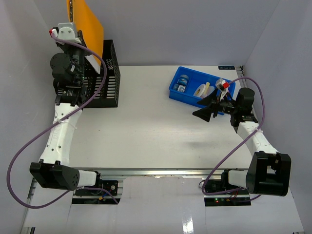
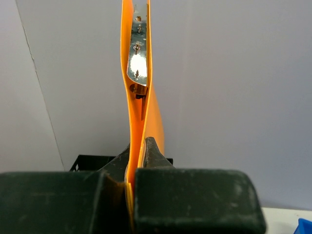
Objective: Organize the desk
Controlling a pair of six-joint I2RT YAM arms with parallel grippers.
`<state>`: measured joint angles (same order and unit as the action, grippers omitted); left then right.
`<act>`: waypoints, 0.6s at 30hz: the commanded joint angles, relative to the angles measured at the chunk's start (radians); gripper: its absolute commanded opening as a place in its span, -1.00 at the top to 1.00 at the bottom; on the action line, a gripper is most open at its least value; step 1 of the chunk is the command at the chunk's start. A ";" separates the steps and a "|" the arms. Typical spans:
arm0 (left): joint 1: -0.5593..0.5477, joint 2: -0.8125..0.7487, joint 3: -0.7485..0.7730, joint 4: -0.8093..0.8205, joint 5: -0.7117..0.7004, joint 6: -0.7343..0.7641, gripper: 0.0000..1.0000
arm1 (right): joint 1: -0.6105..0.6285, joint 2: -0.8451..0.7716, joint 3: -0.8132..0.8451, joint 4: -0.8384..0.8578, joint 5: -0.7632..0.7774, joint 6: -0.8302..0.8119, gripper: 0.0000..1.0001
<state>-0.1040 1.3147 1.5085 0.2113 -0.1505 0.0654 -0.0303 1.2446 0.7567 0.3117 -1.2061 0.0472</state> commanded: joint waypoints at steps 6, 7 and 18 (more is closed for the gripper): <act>0.006 0.022 -0.078 0.021 0.028 0.015 1.00 | 0.004 0.003 0.020 -0.003 -0.002 -0.021 -0.80; 0.007 0.025 -0.090 0.020 0.032 0.012 1.00 | 0.004 0.003 0.019 -0.004 -0.002 -0.022 -0.80; 0.021 0.069 -0.141 0.005 0.075 0.008 1.00 | 0.003 0.006 0.020 -0.011 0.000 -0.030 -0.80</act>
<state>-0.0938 1.3841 1.3666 0.1717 -0.1071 0.0780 -0.0303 1.2459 0.7567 0.2918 -1.2060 0.0381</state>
